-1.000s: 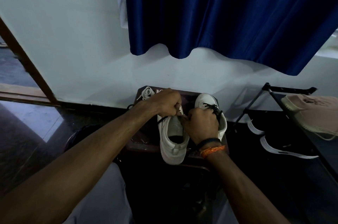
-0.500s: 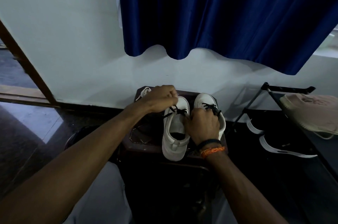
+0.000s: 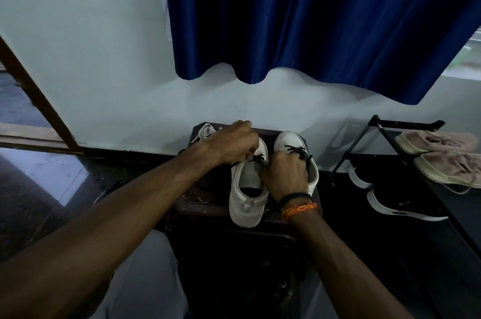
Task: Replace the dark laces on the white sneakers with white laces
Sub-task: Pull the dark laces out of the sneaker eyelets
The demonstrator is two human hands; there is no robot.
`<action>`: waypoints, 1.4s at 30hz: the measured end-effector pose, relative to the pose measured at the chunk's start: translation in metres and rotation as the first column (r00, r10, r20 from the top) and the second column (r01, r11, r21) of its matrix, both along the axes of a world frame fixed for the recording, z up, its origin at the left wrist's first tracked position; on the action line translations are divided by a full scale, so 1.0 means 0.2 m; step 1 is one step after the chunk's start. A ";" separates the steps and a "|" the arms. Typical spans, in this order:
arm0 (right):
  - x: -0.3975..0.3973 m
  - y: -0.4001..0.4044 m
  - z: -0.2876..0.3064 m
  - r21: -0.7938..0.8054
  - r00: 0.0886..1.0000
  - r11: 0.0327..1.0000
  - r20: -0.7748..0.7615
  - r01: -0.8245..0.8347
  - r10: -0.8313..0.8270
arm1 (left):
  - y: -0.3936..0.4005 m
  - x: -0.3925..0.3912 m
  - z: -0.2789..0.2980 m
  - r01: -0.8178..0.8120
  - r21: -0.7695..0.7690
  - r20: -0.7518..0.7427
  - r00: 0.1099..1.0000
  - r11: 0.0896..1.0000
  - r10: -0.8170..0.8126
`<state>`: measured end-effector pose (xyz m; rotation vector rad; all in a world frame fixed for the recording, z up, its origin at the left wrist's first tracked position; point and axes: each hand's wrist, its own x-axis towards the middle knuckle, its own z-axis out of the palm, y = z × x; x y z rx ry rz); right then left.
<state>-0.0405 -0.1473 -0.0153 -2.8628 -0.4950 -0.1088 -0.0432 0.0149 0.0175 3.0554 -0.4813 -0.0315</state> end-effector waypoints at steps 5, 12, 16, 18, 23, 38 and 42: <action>-0.01 0.03 0.01 -0.024 0.999 1.000 0.036 -0.006 0.007 | 0.04 -0.02 -0.01 -0.019 -0.139 -0.098 0.995 0.990 0.005; -0.01 0.02 0.00 -0.027 0.998 1.000 0.057 -0.001 0.003 | -0.02 -0.02 -0.07 -0.112 -0.074 0.108 0.987 0.991 0.119; 0.00 0.02 -0.02 -0.011 0.999 1.000 0.050 -0.003 0.003 | -0.02 -0.06 -0.08 -0.215 -0.296 0.104 0.961 0.931 0.255; 0.01 0.01 -0.02 -0.012 0.999 1.000 0.044 -0.004 0.005 | 0.04 -0.09 -0.09 -0.286 -0.422 0.125 0.921 0.860 0.368; 0.02 0.00 -0.03 0.005 1.000 1.000 0.023 -0.012 0.012 | 0.38 -0.17 -0.10 -0.559 -0.620 0.018 0.691 0.550 0.723; 0.04 -0.01 -0.06 0.087 1.000 0.996 -0.010 -0.006 0.007 | -0.07 0.00 -0.15 -0.008 -0.079 0.147 0.989 0.997 0.019; 0.04 -0.01 -0.06 0.083 1.000 0.997 0.000 -0.010 0.010 | -0.11 0.02 -0.15 -0.065 0.004 0.209 0.976 0.998 0.063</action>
